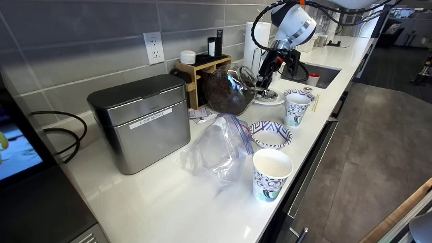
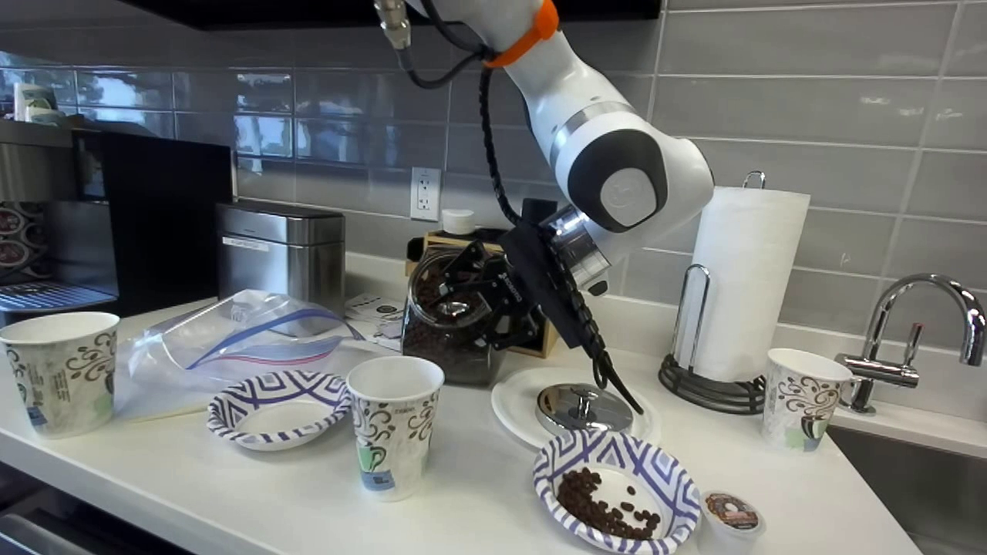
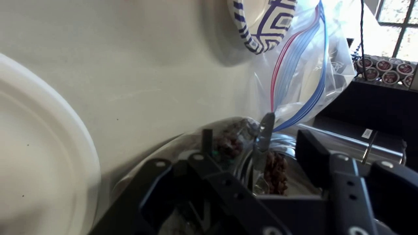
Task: Place the coffee beans from the container in the coffee cup using the silver spoon then pour the beans into the bowl on the right.
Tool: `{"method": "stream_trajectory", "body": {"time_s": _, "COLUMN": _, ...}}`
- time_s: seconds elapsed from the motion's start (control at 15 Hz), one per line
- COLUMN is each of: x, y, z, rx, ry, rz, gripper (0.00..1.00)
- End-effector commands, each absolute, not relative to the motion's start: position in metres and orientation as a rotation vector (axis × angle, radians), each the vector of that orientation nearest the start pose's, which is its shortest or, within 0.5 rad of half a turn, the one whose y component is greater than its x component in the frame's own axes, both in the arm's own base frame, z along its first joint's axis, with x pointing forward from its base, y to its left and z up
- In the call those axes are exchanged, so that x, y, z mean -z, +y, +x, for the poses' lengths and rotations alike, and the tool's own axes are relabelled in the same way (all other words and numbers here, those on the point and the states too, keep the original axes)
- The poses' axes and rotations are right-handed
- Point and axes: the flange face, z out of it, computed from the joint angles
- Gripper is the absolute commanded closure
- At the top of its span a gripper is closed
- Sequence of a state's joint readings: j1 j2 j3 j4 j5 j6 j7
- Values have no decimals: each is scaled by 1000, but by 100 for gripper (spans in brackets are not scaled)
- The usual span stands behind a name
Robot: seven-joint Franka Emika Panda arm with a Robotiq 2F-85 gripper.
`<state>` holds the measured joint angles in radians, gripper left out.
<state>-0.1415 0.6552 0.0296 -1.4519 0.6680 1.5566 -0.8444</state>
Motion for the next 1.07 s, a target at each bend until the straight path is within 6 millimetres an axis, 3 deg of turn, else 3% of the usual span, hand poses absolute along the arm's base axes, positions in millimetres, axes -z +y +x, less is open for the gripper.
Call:
{"method": "stream_trajectory", "body": {"time_s": 0.0, "x": -288, "y": -9, "z": 672, "rx": -269, "ry": -616, "rz": -2202, "gripper": 35}}
{"method": "stream_trajectory", "body": {"time_s": 0.2, "x": -288, "y": -6, "z": 673, "rx": -315, "ry": -616, "rz": -2204, "gripper": 50}}
{"method": "stream_trajectory", "body": {"time_s": 0.27, "x": -288, "y": -5, "z": 673, "rx": -330, "ry": -618, "rz": -2204, "gripper": 64}}
{"method": "stream_trajectory", "body": {"time_s": 0.4, "x": -288, "y": -4, "z": 674, "rx": -353, "ry": -619, "rz": -2204, "gripper": 74}}
{"method": "stream_trajectory", "body": {"time_s": 0.6, "x": -287, "y": -4, "z": 675, "rx": -383, "ry": -615, "rz": -2210, "gripper": 100}}
{"method": "stream_trajectory", "body": {"time_s": 1.0, "x": -292, "y": -4, "z": 677, "rx": -419, "ry": -613, "rz": -2206, "gripper": 99}}
